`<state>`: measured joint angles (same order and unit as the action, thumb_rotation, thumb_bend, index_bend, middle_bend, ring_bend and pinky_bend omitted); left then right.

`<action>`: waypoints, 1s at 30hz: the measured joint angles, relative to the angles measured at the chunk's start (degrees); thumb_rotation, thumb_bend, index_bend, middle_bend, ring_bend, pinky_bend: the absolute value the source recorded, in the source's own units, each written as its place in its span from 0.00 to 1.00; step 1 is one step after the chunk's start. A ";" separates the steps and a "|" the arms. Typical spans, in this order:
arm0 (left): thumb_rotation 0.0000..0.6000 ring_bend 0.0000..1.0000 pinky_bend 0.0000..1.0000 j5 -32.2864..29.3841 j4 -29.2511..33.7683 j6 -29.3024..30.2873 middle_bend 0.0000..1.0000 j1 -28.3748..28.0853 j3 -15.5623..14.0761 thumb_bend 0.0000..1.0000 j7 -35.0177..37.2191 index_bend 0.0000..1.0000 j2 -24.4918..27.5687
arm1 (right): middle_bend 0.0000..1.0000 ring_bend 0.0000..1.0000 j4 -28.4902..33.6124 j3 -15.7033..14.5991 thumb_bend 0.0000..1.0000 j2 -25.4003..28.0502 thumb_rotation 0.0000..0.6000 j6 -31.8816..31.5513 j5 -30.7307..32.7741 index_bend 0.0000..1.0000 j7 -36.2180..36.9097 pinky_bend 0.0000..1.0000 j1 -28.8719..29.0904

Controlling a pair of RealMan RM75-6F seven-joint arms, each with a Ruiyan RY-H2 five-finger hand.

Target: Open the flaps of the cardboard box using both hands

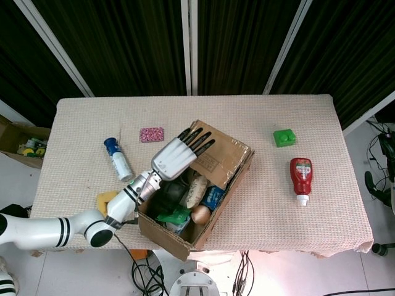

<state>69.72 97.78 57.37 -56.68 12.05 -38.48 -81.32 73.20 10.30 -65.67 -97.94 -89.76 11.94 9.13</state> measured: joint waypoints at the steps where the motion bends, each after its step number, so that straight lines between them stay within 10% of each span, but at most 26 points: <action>1: 1.00 0.03 0.18 0.10 -0.49 0.19 0.02 0.01 -0.01 0.08 0.22 0.00 -0.33 | 0.00 0.00 -0.07 -0.01 0.39 -0.07 1.00 0.08 0.03 0.00 0.04 0.00 0.00; 18: 1.00 0.03 0.17 3.32 -8.57 2.12 0.02 -0.18 -0.07 0.10 6.24 0.00 -5.81 | 0.00 0.00 -0.78 -0.06 0.39 -0.68 1.00 0.55 0.09 0.00 0.36 0.00 0.10; 30: 1.00 0.03 0.17 4.13 -13.56 5.84 0.02 -2.21 7.48 0.16 12.95 0.00 -9.33 | 0.00 0.00 -0.27 0.33 0.39 0.28 1.00 -0.02 -0.02 0.00 0.63 0.00 0.00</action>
<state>73.85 84.22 63.21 -58.89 19.53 -25.53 -90.64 72.92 10.64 -65.39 -97.96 -89.78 12.57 9.13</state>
